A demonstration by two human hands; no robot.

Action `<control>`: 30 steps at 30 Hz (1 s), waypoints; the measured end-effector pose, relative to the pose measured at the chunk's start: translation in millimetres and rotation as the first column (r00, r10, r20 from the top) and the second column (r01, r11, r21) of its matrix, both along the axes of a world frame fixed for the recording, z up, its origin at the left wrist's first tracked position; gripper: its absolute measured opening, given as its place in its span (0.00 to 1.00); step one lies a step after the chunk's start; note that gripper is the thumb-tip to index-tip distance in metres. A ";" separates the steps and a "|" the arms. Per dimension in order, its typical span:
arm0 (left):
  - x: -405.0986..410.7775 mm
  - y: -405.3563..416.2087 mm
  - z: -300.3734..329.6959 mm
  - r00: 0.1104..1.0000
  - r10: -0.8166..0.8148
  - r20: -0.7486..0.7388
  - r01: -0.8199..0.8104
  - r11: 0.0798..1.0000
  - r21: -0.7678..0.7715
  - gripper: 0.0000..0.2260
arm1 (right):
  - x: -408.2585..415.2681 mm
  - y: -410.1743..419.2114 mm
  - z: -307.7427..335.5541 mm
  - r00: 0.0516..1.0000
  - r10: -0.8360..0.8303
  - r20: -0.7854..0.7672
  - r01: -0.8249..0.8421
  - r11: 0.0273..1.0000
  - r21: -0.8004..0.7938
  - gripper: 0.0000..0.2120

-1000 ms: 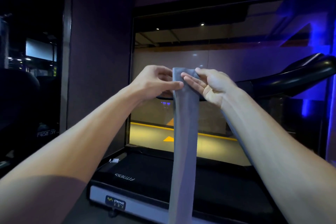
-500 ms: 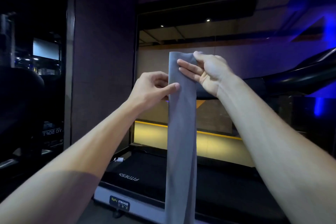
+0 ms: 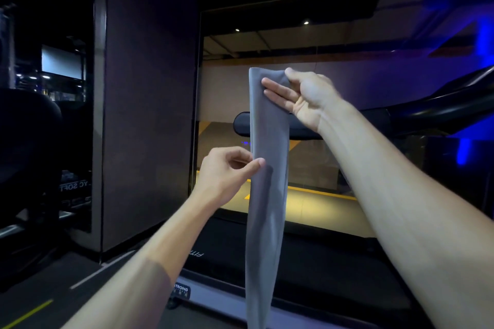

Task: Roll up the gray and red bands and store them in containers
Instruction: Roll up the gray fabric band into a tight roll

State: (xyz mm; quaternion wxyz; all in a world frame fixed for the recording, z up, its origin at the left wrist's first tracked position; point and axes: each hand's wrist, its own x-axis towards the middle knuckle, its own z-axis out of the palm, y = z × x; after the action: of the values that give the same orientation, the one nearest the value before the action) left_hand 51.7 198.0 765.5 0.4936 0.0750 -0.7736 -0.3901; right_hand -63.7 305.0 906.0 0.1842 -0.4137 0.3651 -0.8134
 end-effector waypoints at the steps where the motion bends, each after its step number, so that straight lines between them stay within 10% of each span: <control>1: -0.3 0.3 -4.8 1.000 0.000 0.001 0.000 1.000 0.006 0.08 | 0.8 -1.7 -1.8 1.000 -0.004 0.007 0.004 1.000 0.005 0.18; 30: 8.6 9.3 -57.9 0.989 0.037 -0.146 -0.012 0.985 0.173 0.10 | 13.4 5.3 -17.8 0.993 0.062 0.102 -0.061 0.998 -0.011 0.15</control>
State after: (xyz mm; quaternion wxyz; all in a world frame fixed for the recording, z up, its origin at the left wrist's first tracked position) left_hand 60.3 207.4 707.7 0.5466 0.0975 -0.6970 -0.4538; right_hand -50.3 310.3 888.3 0.2260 -0.3834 0.3391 -0.8288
